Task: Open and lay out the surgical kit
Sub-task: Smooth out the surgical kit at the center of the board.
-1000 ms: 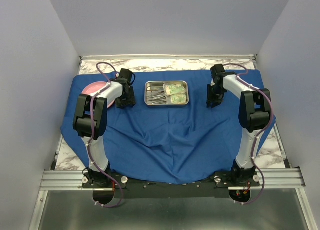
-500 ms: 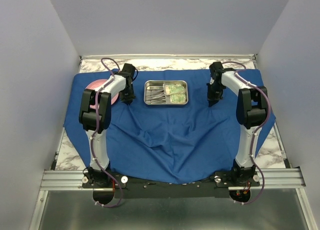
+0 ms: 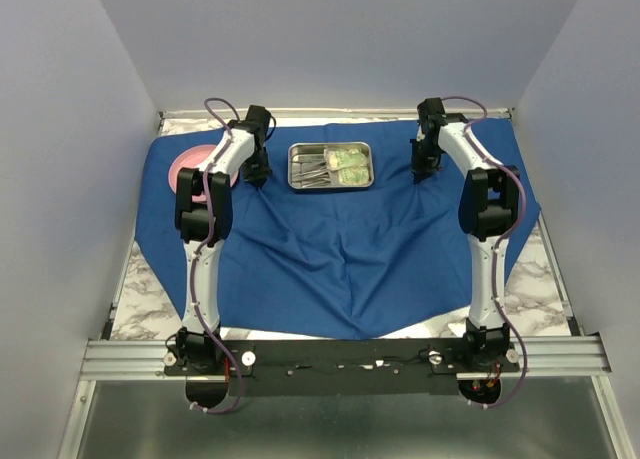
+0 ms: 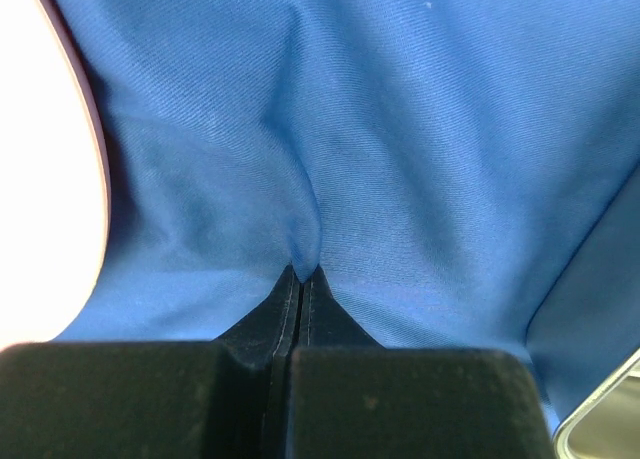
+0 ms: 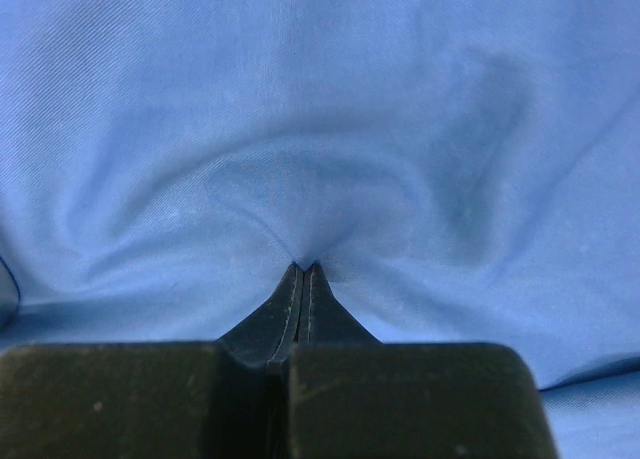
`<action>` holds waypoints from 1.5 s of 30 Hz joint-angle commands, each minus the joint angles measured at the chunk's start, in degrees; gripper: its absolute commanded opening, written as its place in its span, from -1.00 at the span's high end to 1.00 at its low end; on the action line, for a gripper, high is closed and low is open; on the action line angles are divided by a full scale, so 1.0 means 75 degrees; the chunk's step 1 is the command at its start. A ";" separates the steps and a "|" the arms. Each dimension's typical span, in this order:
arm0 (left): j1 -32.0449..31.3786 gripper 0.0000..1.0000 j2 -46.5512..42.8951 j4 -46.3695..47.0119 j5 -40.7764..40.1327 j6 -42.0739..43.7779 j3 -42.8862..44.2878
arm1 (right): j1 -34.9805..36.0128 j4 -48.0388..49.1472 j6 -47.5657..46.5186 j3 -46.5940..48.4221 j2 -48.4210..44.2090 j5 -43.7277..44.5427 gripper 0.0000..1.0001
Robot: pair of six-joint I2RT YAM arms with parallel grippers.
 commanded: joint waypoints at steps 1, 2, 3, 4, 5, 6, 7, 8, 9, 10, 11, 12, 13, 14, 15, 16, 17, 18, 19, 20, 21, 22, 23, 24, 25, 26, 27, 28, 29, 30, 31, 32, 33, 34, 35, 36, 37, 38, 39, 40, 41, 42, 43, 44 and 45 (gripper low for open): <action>0.0316 1.00 0.1128 0.0620 -0.0045 -0.0020 0.1153 | -0.0253 0.0580 -0.0304 0.0779 0.0413 0.0055 0.99; 0.0340 1.00 0.1188 0.0643 0.0071 -0.0031 0.1296 | -0.0335 0.0731 -0.0316 0.0826 0.0483 0.0020 0.99; 0.0398 1.00 0.1270 0.0667 0.0154 -0.0055 0.1413 | -0.0359 0.0779 -0.0374 0.0861 0.0519 -0.0015 0.99; 0.0422 1.00 0.1375 0.0760 0.0213 -0.0055 0.1623 | -0.0394 0.0838 -0.0398 0.0920 0.0542 -0.0027 0.99; 0.0457 1.00 0.1446 0.0796 0.0364 -0.0078 0.1742 | -0.0418 0.0838 -0.0421 0.1117 0.0601 -0.0039 0.99; 0.0503 1.00 0.1527 0.0831 0.0435 -0.0090 0.1859 | -0.0441 0.0699 -0.0445 0.1386 0.0810 -0.0028 0.99; 0.0527 1.00 0.1691 0.0854 0.0482 -0.0090 0.2115 | -0.0453 0.0640 -0.0468 0.1551 0.0917 -0.0236 0.99; 0.0551 1.00 0.1774 0.0843 0.0599 -0.0090 0.2245 | -0.0453 0.0558 -0.0492 0.1832 0.0976 -0.0250 0.99; 0.0562 1.00 0.1844 0.0854 0.0646 -0.0113 0.2374 | -0.0465 0.0534 -0.0573 0.1927 0.1057 -0.0250 0.99; 0.0586 1.00 0.1938 0.0901 0.0705 -0.0160 0.2503 | -0.0453 0.0569 -0.0620 0.1986 0.1081 -0.0215 0.99; 0.0586 1.00 0.1962 0.0925 0.0752 -0.0207 0.2539 | -0.0476 0.0673 -0.0690 0.2021 0.1082 -0.0157 0.99; 0.0598 1.00 0.1973 0.0971 0.0868 -0.0254 0.2528 | -0.0488 0.0756 -0.0796 0.2022 0.1082 -0.0122 0.99; 0.0609 1.00 0.1997 0.1099 0.0916 -0.0312 0.2516 | -0.0511 0.0826 -0.0843 0.2033 0.1093 -0.0121 0.99; 0.0633 1.00 0.2009 0.1159 0.0939 -0.0394 0.2493 | -0.0546 0.0920 -0.0890 0.2057 0.1128 -0.0121 0.99; 0.0644 1.00 0.2032 0.1206 0.0963 -0.0441 0.2504 | -0.0547 0.0920 -0.0960 0.2092 0.1152 -0.0121 0.99; 0.0645 1.00 0.2067 0.1264 0.0952 -0.0453 0.2539 | -0.0558 0.0932 -0.1007 0.2139 0.1222 -0.0121 0.99; 0.0679 1.00 0.2079 0.1288 0.0951 -0.0500 0.2551 | -0.0559 0.0955 -0.1042 0.2139 0.1234 -0.0133 0.99; 0.0691 1.00 0.2079 0.1323 0.0951 -0.0523 0.2540 | -0.0570 0.0967 -0.1101 0.2127 0.1234 -0.0168 0.99; 0.0703 1.00 0.2079 0.1393 0.1149 -0.0547 0.2528 | -0.0559 0.1002 -0.1124 0.2069 0.1246 -0.0191 0.99; 0.0715 1.00 0.2091 0.1417 0.1151 -0.0559 0.2516 | -0.0559 0.1084 -0.1159 0.2011 0.1223 -0.0191 0.99; 0.0750 1.00 0.2091 0.1452 0.1151 -0.0582 0.2539 | -0.0559 0.1131 -0.1195 0.1964 0.1222 -0.0157 0.99; 0.0750 1.00 0.2091 0.1510 0.1174 -0.0594 0.2528 | -0.0559 0.1166 -0.1230 0.1940 0.1199 -0.0156 0.99; 0.0762 1.00 0.2091 0.1546 0.1174 -0.0594 0.2528 | -0.0559 0.1236 -0.1253 0.1893 0.1210 -0.0156 0.99; 0.0785 1.00 0.2091 0.1569 0.1174 -0.0606 0.2539 | -0.0570 0.1283 -0.1300 0.1881 0.1211 -0.0156 0.99; 0.0785 0.92 0.2068 0.1558 0.1197 -0.0629 0.2540 | -0.0570 0.1295 -0.1312 0.1870 0.1211 -0.0180 0.99; 0.0797 0.86 0.2033 0.1558 0.1244 -0.0629 0.2505 | -0.0570 0.1319 -0.1335 0.1869 0.1211 -0.0191 0.99; 0.0797 0.81 0.1986 0.1558 0.1244 -0.0629 0.2458 | -0.0570 0.1331 -0.1324 0.1858 0.1176 -0.0191 0.99; 0.0797 0.65 0.1835 0.1581 0.1256 -0.0618 0.2272 | -0.0570 0.1331 -0.1324 0.1846 0.1141 -0.0180 0.98; 0.0797 0.54 0.1740 0.1616 0.1291 -0.0629 0.2154 | -0.0559 0.1354 -0.1301 0.1823 0.1094 -0.0191 0.92; 0.0797 0.42 0.1612 0.1651 0.1303 -0.0629 0.2025 | -0.0570 0.1389 -0.1231 0.1718 0.0919 -0.0226 0.69; 0.0797 0.21 0.1344 0.1709 0.1315 -0.0618 0.1769 | -0.0559 0.1412 -0.1172 0.1659 0.0813 -0.0250 0.58; 0.0797 0.11 0.1178 0.1722 0.1315 -0.0606 0.1662 | -0.0570 0.1517 -0.1137 0.1554 0.0685 -0.0296 0.47; 0.0797 0.04 0.1014 0.1722 0.1315 -0.0606 0.1556 | -0.0570 0.1565 -0.1032 0.1356 0.0509 -0.0367 0.28; 0.0797 -0.10 0.0827 0.1733 0.1315 -0.0594 0.1439 | -0.0559 0.1611 -0.0985 0.1249 0.0194 -0.0402 0.19; 0.0797 -0.15 0.0442 0.1722 0.1303 -0.0594 0.1241 | -0.0559 0.1670 -0.0926 0.1156 0.0005 -0.0426 0.04; 0.0797 -0.22 0.0218 0.1733 0.1257 -0.0594 0.1111 | -0.0570 0.1694 -0.0856 0.1062 -0.0182 -0.0437 -0.02; 0.0797 -0.35 -0.0005 0.1757 0.1221 -0.0594 0.0994 | -0.0559 0.1717 -0.0809 0.0817 -0.0346 -0.0426 -0.08; 0.0797 -0.43 -0.0494 0.1780 0.1140 -0.0606 0.0679 | -0.0559 0.1764 -0.0762 0.0699 -0.0742 -0.0414 -0.14; 0.0797 -0.49 -0.0743 0.1803 0.1093 -0.0617 0.0502 | -0.0559 0.1764 -0.0680 0.0524 -0.0932 -0.0321 -0.24; 0.0797 -0.57 -0.1000 0.1862 0.1022 -0.0629 0.0292 | -0.0570 0.1776 -0.0610 0.0174 -0.1154 -0.0262 -0.29; 0.0797 -0.63 -0.1537 0.1909 0.0755 -0.0641 -0.0198 | -0.0570 0.1834 -0.0528 -0.0073 -0.1563 -0.0204 -0.32; 0.0797 -0.69 -0.1832 0.1944 0.0659 -0.0710 -0.0504 | -0.0559 0.1858 -0.0353 -0.0331 -0.1822 -0.0122 -0.41; 0.0808 -0.83 -0.2113 0.2095 0.0519 -0.0734 -0.0832 | -0.0570 0.1904 -0.0258 -0.0577 -0.2057 -0.0121 -0.45; 0.0820 -0.85 -0.2731 0.2189 0.0274 -0.0804 -0.1578 | -0.0559 0.2009 -0.0165 -0.1229 -0.2279 -0.0121 -0.49; 0.0902 -0.86 -0.3039 0.2295 0.0156 -0.0921 -0.1991 | -0.0559 0.2080 0.0010 -0.1538 -0.2792 -0.0110 -0.55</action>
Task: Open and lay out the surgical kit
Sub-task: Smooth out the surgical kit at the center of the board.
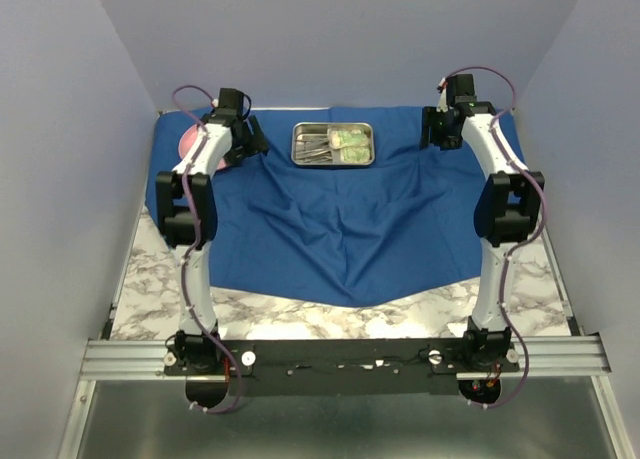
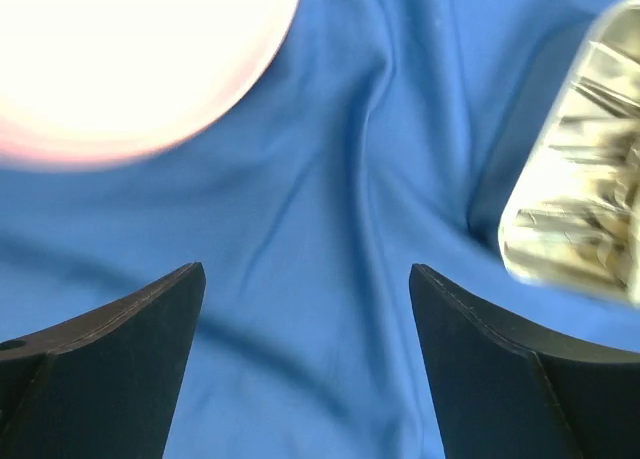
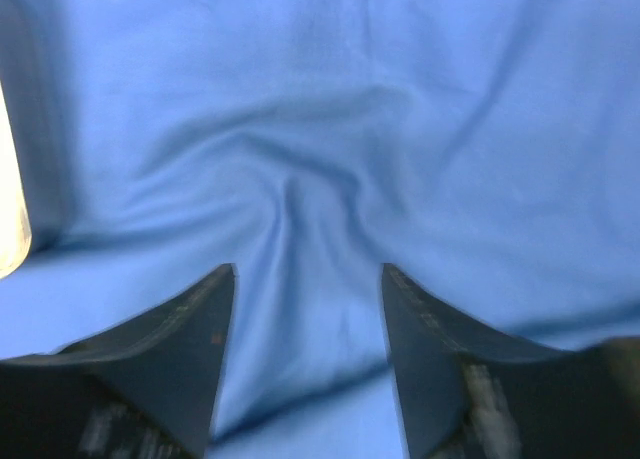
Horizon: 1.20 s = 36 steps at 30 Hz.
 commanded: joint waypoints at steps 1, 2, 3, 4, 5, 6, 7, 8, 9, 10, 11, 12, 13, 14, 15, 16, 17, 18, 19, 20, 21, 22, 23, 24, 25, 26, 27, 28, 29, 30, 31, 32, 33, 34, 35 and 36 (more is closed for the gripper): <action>0.0188 -0.87 -0.2099 0.0660 -0.0987 -0.0301 -0.1760 | -0.0016 0.0483 0.0749 -0.1600 -0.1578 0.0229 -0.58; 0.0270 -0.98 -0.2682 0.0755 -0.1162 -0.0395 -0.2565 | -0.0016 0.0588 0.0843 -0.2207 -0.1835 0.0217 -0.61; 0.0363 -0.98 -0.2967 0.0837 -0.1199 -0.0500 -0.2944 | -0.0016 0.0636 0.0971 -0.2550 -0.2256 0.0101 -0.66; 0.0550 -0.98 -0.3236 0.0954 -0.1234 -0.0663 -0.3319 | -0.0005 0.0683 0.1031 -0.2832 -0.2492 0.0042 -0.67; 0.0795 -0.98 -0.3773 0.0978 -0.1292 -0.0769 -0.4042 | -0.0005 0.0764 0.1089 -0.3113 -0.2680 -0.0005 -0.70; 0.0960 -0.98 -0.4033 0.1013 -0.1409 -0.0852 -0.4386 | 0.0007 0.0800 0.1217 -0.3673 -0.2856 -0.0041 -0.76; 0.1333 -0.98 -0.4291 0.1130 -0.1480 -0.1015 -0.4772 | 0.0007 0.0847 0.1277 -0.3933 -0.3275 -0.0064 -0.78; 0.1511 -0.98 -0.4781 0.1212 -0.1539 -0.1075 -0.5484 | 0.0030 0.0963 0.1335 -0.4238 -0.3453 -0.0053 -0.79; 0.1710 -0.98 -0.4995 0.1282 -0.1678 -0.1133 -0.5828 | 0.0030 0.1034 0.1394 -0.4496 -0.3652 0.0017 -0.83; 0.1886 -0.98 -0.5182 0.1388 -0.1703 -0.1180 -0.6144 | 0.0042 0.1128 0.1534 -0.5032 -0.3991 0.0076 -0.86; 0.2294 -0.97 -0.5440 0.1447 -0.1692 -0.1239 -0.6669 | 0.0031 0.1256 0.1616 -0.5270 -0.4157 0.0192 -0.88; 0.2460 -0.96 -0.5535 0.1505 -0.1680 -0.1239 -0.6907 | 0.0042 0.1304 0.1722 -0.5458 -0.4274 0.0483 -0.92; 0.2624 -0.96 -0.5594 0.1622 -0.1645 -0.1239 -0.7118 | 0.0019 0.1327 0.1827 -0.5784 -0.4368 0.0579 -0.93; 0.3009 -0.96 -0.5687 0.1681 -0.1575 -0.1251 -0.7480 | 0.0019 0.1328 0.1851 -0.5892 -0.4508 0.0673 -0.95; 0.3140 -0.95 -0.5723 0.1763 -0.1505 -0.1263 -0.7634 | 0.0030 0.1328 0.1852 -0.5997 -0.4568 0.0767 -0.95; 0.3269 -0.94 -0.5747 0.1926 -0.1504 -0.1251 -0.7775 | 0.0019 0.1351 0.1875 -0.6080 -0.4615 0.0779 -0.95; 0.3363 -0.93 -0.5735 0.1928 -0.1527 -0.1251 -0.7916 | 0.0030 0.1386 0.1887 -0.6231 -0.4673 0.0791 -0.95; 0.3538 -0.93 -0.5700 0.1928 -0.1527 -0.1228 -0.7975 | 0.0019 0.1398 0.1887 -0.6291 -0.4686 0.0779 -0.95; 0.3587 -0.91 -0.5677 0.2055 -0.1516 -0.1193 -0.8010 | 0.0019 0.1410 0.1910 -0.6315 -0.4686 0.0733 -0.95; 0.3622 -0.90 -0.5584 0.2103 -0.1527 -0.1181 -0.8080 | 0.0030 0.1421 0.1922 -0.6373 -0.4674 0.0686 -0.95; 0.3645 -0.90 -0.5502 0.2138 -0.1516 -0.1157 -0.8093 | 0.0030 0.1445 0.1933 -0.6397 -0.4651 0.0651 -0.95; 0.3646 -0.89 -0.5420 0.2220 -0.1504 -0.1099 -0.8093 | 0.0030 0.1456 0.1945 -0.6420 -0.4627 0.0592 -0.95; 0.3646 -0.86 -0.5198 0.2256 -0.1423 -0.1087 -0.8070 | 0.0019 0.1491 0.1934 -0.6432 -0.4615 0.0557 -0.95; 0.3646 -0.84 -0.5080 0.2291 -0.1318 -0.1087 -0.8046 | 0.0019 0.1515 0.1945 -0.6455 -0.4604 0.0522 -0.95; 0.3646 -0.79 -0.4951 0.2372 -0.1200 -0.1087 -0.8011 | 0.0019 0.1527 0.1934 -0.6479 -0.4604 0.0521 -0.95; 0.3657 -0.75 -0.4730 0.2396 -0.1060 -0.1075 -0.7953 | 0.0019 0.1573 0.1922 -0.6491 -0.4592 0.0510 -0.95; 0.3657 -0.70 -0.4623 0.2420 -0.0873 -0.1064 -0.7917 | 0.0019 0.1597 0.1922 -0.6525 -0.4604 0.0498 -0.95; 0.3646 -0.58 -0.4529 0.2466 -0.0825 -0.1063 -0.7882 | 0.0019 0.1620 0.1910 -0.6526 -0.4580 0.0463 -0.95; 0.3646 -0.50 -0.4400 0.2490 -0.0790 -0.1040 -0.7847 | 0.0019 0.1632 0.1899 -0.6514 -0.4580 0.0451 -0.95; 0.3634 -0.40 -0.4364 0.2502 -0.0778 -0.1040 -0.7823 | 0.0019 0.1644 0.1898 -0.6526 -0.4569 0.0428 -0.95; 0.3634 -0.30 -0.4329 0.2467 -0.0777 -0.1017 -0.7788 | 0.0019 0.1644 0.1887 -0.6526 -0.4568 0.0393 -0.94; 0.3646 -0.03 -0.4329 0.2409 -0.0789 -0.0993 -0.7730 | 0.0019 0.1644 0.1887 -0.6526 -0.4557 0.0381 -0.94; 0.3634 0.16 -0.4352 0.2339 -0.0836 -0.0993 -0.7706 | 0.0019 0.1656 0.1875 -0.6526 -0.4557 0.0346 -0.94; 0.3634 0.61 -0.4399 0.2094 -0.0975 -0.0970 -0.7660 | 0.0030 0.1656 0.1863 -0.6503 -0.4568 0.0323 -0.94; 0.3634 0.83 -0.4550 0.1906 -0.1139 -0.0947 -0.7532 | 0.0030 0.1644 0.1840 -0.6491 -0.4557 0.0311 -0.94; 0.3646 0.97 -0.4633 0.1661 -0.1350 -0.0911 -0.7426 | 0.0019 0.1632 0.1817 -0.6467 -0.4568 0.0311 -0.94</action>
